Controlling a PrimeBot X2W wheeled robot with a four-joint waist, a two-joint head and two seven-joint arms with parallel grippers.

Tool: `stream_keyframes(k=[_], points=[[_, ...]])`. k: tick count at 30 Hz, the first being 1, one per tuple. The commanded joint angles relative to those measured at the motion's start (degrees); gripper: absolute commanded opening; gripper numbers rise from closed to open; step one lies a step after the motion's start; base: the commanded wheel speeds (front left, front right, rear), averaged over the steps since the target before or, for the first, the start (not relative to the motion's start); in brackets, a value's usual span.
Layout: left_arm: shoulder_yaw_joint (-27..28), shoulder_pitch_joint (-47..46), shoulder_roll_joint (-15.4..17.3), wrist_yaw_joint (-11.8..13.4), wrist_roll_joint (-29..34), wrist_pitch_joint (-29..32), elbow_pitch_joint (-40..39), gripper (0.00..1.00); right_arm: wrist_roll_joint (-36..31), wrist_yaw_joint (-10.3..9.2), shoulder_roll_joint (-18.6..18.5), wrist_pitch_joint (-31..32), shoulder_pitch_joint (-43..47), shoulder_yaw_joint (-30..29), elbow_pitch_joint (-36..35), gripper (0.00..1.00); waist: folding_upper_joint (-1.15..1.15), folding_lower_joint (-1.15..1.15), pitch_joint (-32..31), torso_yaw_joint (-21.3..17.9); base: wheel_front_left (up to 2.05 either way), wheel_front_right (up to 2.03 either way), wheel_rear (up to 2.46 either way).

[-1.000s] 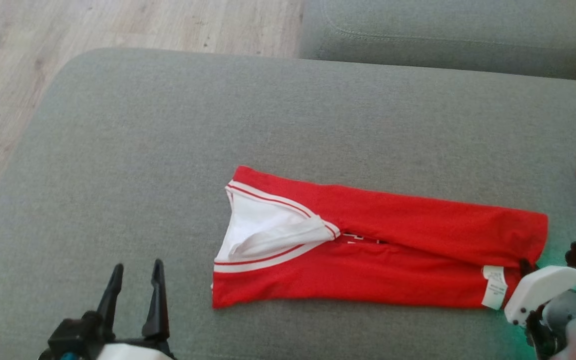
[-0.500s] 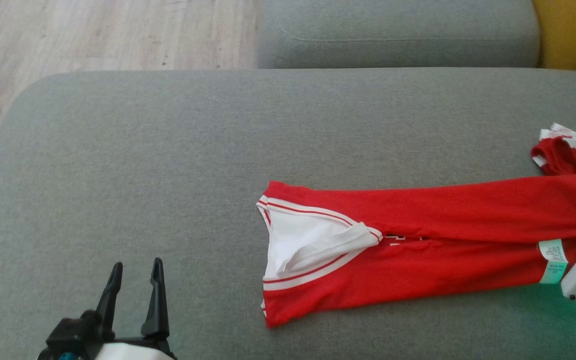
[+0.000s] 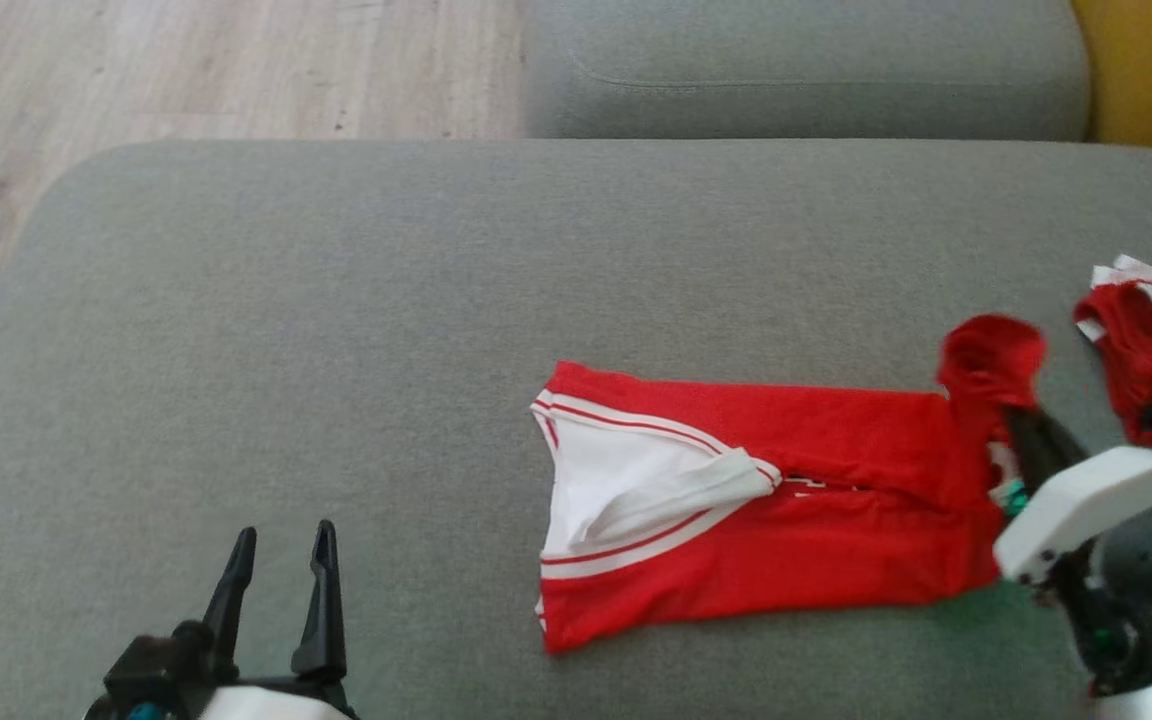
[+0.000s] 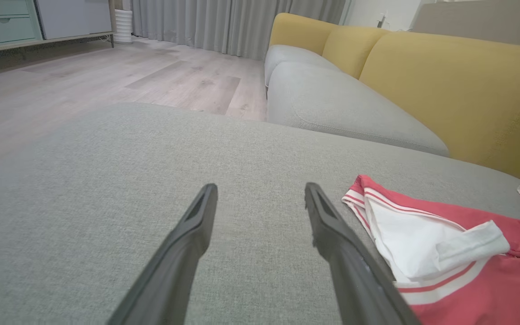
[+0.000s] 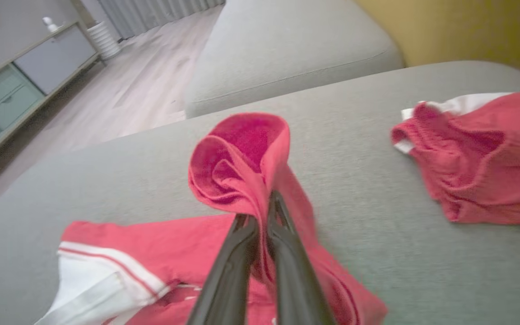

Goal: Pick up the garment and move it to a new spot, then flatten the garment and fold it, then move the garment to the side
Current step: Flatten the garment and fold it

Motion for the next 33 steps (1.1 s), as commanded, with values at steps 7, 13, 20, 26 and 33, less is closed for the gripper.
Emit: stream_keyframes(k=[7,13,20,26,33], points=[[1.8,-3.5,0.3,-0.1,0.1,-0.5,-0.5,1.00,8.1,0.37,0.6,1.9,0.6,11.8,-5.4,0.00,0.00,0.00,-0.6,4.0,0.00,0.00,0.00],[1.4,-4.0,0.1,-0.4,0.1,-0.4,-0.3,1.00,15.3,0.37,0.6,-3.3,-1.8,20.8,-0.7,0.00,0.00,0.00,-0.5,6.4,0.00,0.00,0.00],[0.9,-4.9,-0.3,-0.8,0.3,-0.3,0.2,1.00,19.1,0.37,0.6,-9.9,-6.8,27.4,8.4,0.00,0.00,0.00,-0.2,8.5,0.00,0.00,0.00],[0.5,-5.3,-0.8,-1.1,0.3,-0.4,1.0,1.00,21.2,0.37,0.6,-14.4,-11.5,31.3,16.2,0.00,0.00,0.00,-0.1,9.5,0.00,0.00,0.00],[0.0,-5.5,-1.4,-1.4,0.2,-0.5,1.8,1.00,23.6,0.37,0.6,-18.4,-14.8,35.3,22.3,1.00,0.00,0.00,-0.4,10.2,0.00,0.00,0.00]])
